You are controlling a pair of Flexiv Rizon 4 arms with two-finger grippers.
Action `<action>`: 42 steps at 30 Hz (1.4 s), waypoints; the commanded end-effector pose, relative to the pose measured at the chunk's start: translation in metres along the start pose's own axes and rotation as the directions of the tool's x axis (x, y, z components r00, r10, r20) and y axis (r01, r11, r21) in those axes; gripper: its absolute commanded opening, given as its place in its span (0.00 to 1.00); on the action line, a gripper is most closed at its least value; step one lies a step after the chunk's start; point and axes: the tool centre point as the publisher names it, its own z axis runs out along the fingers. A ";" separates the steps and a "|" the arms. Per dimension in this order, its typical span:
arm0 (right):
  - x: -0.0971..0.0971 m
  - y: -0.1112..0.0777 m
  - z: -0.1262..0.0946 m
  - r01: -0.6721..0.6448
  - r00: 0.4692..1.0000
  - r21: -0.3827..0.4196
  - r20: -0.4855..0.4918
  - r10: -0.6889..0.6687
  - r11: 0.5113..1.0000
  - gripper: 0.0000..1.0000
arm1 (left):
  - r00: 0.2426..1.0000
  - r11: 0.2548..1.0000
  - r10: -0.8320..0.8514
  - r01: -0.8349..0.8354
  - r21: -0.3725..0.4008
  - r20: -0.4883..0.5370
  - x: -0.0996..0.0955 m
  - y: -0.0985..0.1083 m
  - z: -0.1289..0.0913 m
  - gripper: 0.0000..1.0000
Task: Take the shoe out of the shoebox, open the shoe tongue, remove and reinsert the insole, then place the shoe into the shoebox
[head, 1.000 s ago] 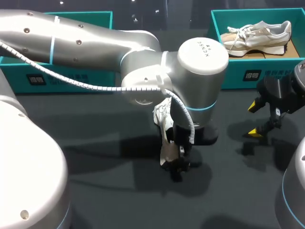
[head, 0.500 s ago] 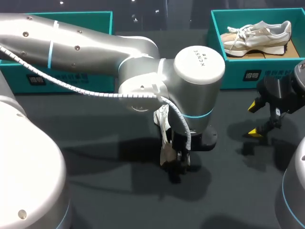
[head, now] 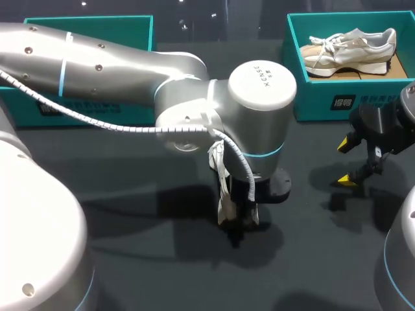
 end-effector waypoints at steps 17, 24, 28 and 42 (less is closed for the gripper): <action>0.001 0.000 0.000 -0.001 1.000 0.003 0.003 0.001 1.000 1.00 | 0.998 0.999 0.015 -0.018 -0.048 -0.053 -0.009 0.013 -0.040 0.00; 0.001 0.000 0.000 -0.001 1.000 0.003 0.003 0.001 1.000 1.00 | 1.000 1.000 0.014 -0.014 -0.020 -0.019 -0.033 0.049 -0.103 0.00; 0.001 0.000 0.000 -0.001 1.000 0.003 0.003 0.001 1.000 1.00 | 0.999 0.999 0.030 -0.030 -0.032 -0.017 -0.052 0.065 -0.134 0.00; 0.001 0.000 0.000 -0.001 1.000 0.003 0.003 0.001 1.000 1.00 | 0.999 0.999 0.030 -0.030 -0.032 -0.017 -0.052 0.065 -0.134 0.00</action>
